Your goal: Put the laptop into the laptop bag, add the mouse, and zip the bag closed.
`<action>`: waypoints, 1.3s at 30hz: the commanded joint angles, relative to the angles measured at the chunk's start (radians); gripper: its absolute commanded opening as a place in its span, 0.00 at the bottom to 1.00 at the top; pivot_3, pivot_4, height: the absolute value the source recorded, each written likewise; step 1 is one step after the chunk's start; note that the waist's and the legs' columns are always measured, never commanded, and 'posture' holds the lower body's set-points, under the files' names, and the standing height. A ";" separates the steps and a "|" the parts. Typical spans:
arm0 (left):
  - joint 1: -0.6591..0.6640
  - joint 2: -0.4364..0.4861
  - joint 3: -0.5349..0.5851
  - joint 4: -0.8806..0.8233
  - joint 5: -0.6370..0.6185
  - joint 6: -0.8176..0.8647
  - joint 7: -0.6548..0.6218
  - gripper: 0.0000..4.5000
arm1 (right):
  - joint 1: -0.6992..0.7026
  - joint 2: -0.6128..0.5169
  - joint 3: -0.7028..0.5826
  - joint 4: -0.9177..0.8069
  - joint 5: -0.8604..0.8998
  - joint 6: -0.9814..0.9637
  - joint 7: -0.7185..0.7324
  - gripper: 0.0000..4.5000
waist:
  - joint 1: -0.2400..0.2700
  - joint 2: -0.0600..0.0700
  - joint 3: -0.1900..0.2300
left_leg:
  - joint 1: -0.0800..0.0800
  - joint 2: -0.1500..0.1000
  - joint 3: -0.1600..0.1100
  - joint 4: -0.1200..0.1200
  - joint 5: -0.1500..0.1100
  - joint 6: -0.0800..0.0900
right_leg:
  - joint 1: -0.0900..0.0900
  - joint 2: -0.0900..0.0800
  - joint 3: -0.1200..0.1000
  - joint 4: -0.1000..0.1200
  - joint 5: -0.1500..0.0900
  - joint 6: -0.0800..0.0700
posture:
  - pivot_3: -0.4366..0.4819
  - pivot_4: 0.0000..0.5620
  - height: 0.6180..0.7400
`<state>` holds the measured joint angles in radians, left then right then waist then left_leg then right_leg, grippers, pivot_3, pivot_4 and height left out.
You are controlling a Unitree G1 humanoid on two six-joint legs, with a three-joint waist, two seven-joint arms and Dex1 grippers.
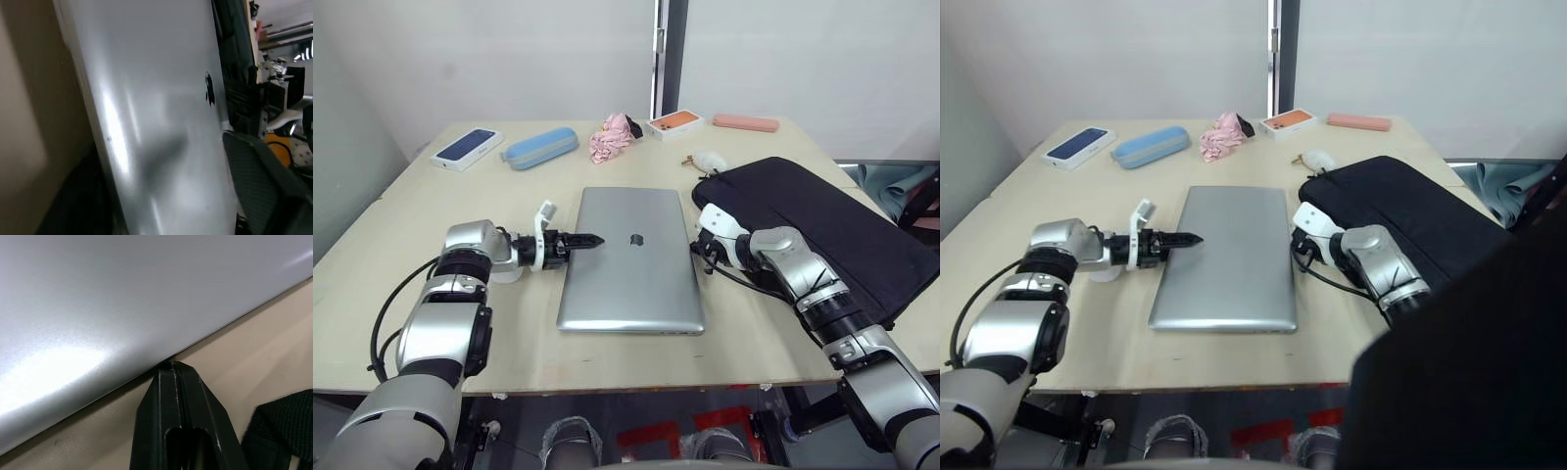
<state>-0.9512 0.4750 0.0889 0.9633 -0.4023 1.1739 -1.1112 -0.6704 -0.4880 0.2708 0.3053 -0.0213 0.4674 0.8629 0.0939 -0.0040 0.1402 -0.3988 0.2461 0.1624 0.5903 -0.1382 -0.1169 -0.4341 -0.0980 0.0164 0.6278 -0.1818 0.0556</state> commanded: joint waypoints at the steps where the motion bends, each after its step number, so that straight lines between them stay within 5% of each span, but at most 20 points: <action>1: 0.007 -0.019 0.002 -0.048 -0.039 0.046 -0.035 0.42 | -0.027 0.025 0.002 -0.016 0.009 -0.027 0.013 0.00 | -0.003 0.000 0.000 | 0.000 0.000 0.000 -0.001 0.000 0.000 | 0.000 0.000 0.000 0.000 0.000 0.000 | 0.48 0.27 1.00; 6: -0.001 -0.012 0.055 -0.060 -0.067 0.050 -0.015 0.09 | -0.028 0.028 0.000 -0.005 0.000 -0.033 0.015 0.00 | 0.000 0.000 0.000 | -0.001 0.000 -0.001 -0.003 0.000 0.000 | 0.001 0.000 -0.002 -0.004 0.000 -0.001 | 0.48 0.27 1.00; 21: -0.049 0.038 0.028 -0.148 -0.093 0.108 -0.062 0.09 | -0.066 0.000 -0.046 -0.006 0.016 -0.010 0.058 0.00 | -0.003 0.000 0.002 | -0.002 0.000 -0.001 -0.009 0.000 -0.001 | 0.000 0.001 -0.004 -0.011 0.001 -0.001 | 0.48 0.27 1.00; 27: -0.022 0.101 0.019 -0.303 -0.148 0.157 -0.103 0.08 | -0.053 -0.015 -0.193 -0.145 0.165 0.106 0.079 0.00 | -0.003 0.000 0.007 | -0.009 0.001 -0.003 -0.014 0.001 -0.001 | -0.006 0.002 -0.009 -0.015 0.001 -0.002 | 0.48 0.27 1.00; 35: 0.019 0.112 0.166 -0.389 -0.240 0.234 0.005 0.08 | 0.072 -0.184 -0.439 -0.491 0.394 0.354 0.085 0.64 | 0.014 -0.001 0.008 | -0.009 0.001 -0.007 -0.020 0.006 0.003 | -0.004 0.002 -0.015 -0.017 -0.005 -0.012 | 0.48 0.27 1.00; 39: 0.060 0.118 0.286 -0.513 -0.308 0.374 0.088 0.08 | 0.223 -0.354 -0.675 -0.754 0.536 0.557 0.103 0.94 | 0.024 0.000 0.011 | -0.011 0.001 -0.010 -0.020 0.004 0.000 | -0.004 0.002 -0.017 -0.017 -0.005 -0.011 | 0.48 0.27 1.00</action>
<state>-0.8663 0.5759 0.2684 0.5406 -0.6215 1.5017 -1.0199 -0.4642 -0.8002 -0.2909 -0.3349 0.4514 0.9571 0.9536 0.1177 -0.0044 0.1514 -0.4119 0.2474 0.1516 0.5704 -0.1340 -0.1174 -0.4389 -0.0962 -0.0013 0.6100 -0.1869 0.0442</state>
